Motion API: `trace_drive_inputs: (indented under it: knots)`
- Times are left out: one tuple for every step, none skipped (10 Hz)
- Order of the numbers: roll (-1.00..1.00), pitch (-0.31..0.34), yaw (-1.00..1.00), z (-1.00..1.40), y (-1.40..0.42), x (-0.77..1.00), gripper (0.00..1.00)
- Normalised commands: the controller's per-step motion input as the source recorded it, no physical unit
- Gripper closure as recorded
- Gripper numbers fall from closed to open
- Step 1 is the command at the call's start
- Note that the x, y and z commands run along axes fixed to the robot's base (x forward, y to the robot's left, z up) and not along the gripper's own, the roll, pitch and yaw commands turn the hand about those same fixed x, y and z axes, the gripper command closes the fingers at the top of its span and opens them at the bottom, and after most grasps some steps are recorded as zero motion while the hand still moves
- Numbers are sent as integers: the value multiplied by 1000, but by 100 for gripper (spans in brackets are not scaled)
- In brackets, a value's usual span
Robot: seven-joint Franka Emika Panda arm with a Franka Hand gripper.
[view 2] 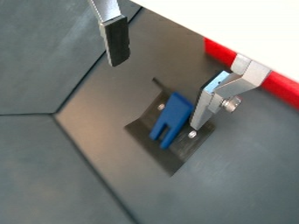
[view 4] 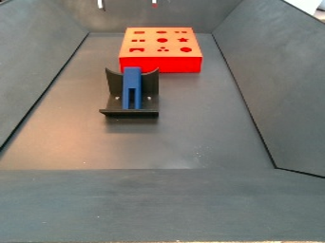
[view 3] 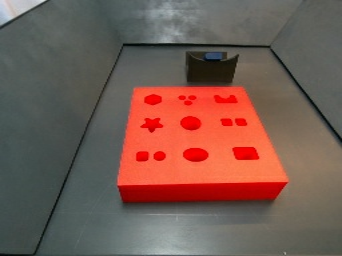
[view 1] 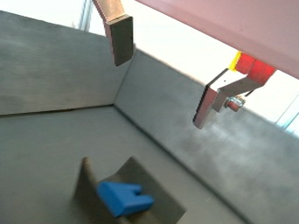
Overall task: Pick up the square-circle object. Move up. Place the square-circle object on the fixture. Regrasp the square-circle object. Rotate the square-circle object. Move to above the board. Insert the square-circle object.
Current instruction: Regrasp the square-circle object.
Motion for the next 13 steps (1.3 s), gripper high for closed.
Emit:
trace_drive_inputs:
  knots:
    - [1000, 95, 56, -10, -30, 74, 0]
    - [1000, 129, 74, -11, -34, 88, 0]
    - [874, 152, 91, -12, -37, 96, 0]
    - [614, 148, 115, -11, -41, 95, 0]
    - [417, 138, 134, -14, -38, 92, 0]
    - [272, 118, 151, -4, -26, 85, 0]
    - [281, 7, 143, -1000, 78, 31, 0]
    - [264, -16, 143, -1000, 76, 33, 0]
    - [208, -46, 121, -1000, 65, 45, 0]
    - [156, -61, 99, -1000, 61, 53, 0]
    - [116, -75, 77, -1000, 58, 63, 0]
    - [90, -86, 56, -1000, 56, 70, 0]
    - [80, -89, 28, -1000, 52, 79, 0]
